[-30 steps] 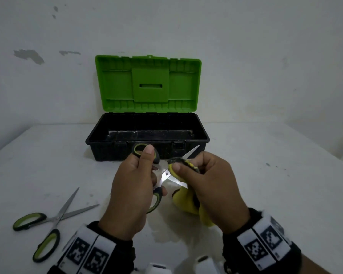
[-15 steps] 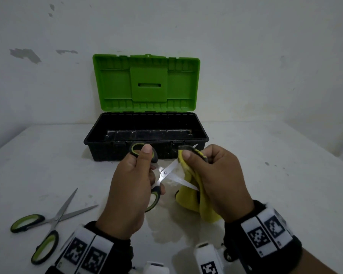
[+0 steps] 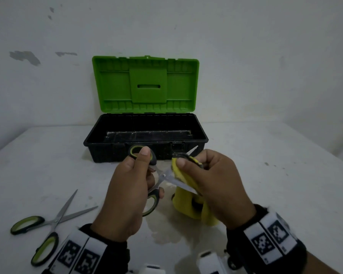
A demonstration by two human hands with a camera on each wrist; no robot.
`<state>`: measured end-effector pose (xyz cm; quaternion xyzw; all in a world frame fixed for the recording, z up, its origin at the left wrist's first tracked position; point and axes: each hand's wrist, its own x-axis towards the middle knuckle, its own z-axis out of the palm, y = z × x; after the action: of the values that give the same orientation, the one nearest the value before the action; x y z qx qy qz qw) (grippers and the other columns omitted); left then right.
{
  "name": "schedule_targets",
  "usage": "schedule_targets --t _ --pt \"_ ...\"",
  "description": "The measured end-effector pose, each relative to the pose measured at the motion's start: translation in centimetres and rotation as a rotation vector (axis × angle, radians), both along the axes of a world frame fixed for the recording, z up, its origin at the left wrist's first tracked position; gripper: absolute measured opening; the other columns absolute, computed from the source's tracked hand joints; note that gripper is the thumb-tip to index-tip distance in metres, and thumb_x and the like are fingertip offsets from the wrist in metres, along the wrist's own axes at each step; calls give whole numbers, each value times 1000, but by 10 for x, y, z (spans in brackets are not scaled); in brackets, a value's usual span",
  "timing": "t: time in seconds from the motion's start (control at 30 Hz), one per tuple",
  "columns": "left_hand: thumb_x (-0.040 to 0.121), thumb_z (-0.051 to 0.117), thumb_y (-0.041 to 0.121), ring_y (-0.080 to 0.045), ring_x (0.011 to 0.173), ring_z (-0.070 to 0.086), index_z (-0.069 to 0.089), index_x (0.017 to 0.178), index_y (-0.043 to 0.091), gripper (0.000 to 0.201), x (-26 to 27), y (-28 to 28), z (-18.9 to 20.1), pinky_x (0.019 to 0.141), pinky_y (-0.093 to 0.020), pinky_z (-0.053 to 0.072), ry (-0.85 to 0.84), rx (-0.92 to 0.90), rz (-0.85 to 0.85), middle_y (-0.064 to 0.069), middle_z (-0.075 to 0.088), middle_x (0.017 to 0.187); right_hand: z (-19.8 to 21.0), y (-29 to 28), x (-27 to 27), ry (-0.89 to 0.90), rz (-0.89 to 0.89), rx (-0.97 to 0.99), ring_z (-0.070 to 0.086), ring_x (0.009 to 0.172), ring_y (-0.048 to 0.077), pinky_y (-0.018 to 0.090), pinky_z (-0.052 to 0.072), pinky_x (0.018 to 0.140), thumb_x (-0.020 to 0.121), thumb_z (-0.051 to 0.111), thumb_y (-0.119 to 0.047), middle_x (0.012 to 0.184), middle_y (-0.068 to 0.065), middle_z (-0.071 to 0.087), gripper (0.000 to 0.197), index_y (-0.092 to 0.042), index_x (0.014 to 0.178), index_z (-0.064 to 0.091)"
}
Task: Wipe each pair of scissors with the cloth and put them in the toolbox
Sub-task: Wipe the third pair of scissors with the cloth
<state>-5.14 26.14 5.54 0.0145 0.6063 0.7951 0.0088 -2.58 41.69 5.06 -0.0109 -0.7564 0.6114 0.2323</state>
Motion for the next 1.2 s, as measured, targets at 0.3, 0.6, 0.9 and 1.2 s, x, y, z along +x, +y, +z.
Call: schedule_targets --t 0.3,0.6,0.9,1.2 --pt "99 48 40 -9 41 32 60 79 10 37 0 2 -1 48 -33 53 1 -72 93 2 30 52 18 31 -5 15 -89 -165 46 60 17 28 39 53 78 82 -30 58 2 46 40 -21 57 50" --pt "96 44 41 -20 55 64 59 84 17 31 12 9 0 45 -17 50 494 -395 224 -3 56 65 6 -8 4 39 -51 150 63 57 7 15 50 53 76 85 -30 65 -4 70 26 -20 64 64" --pt "98 43 39 -11 61 59 58 89 16 29 17 11 -9 57 -18 47 805 -623 328 2 56 72 4 -8 2 12 -152 -2 57 52 2 12 45 51 80 82 -32 56 -6 63 31 -18 62 61" --pt "97 46 30 -10 57 51 53 84 12 24 19 11 -11 58 -11 42 891 -683 383 -3 53 68 10 1 -3 9 -167 -24 44 43 0 11 37 45 83 80 -32 45 -14 49 41 -20 56 51"
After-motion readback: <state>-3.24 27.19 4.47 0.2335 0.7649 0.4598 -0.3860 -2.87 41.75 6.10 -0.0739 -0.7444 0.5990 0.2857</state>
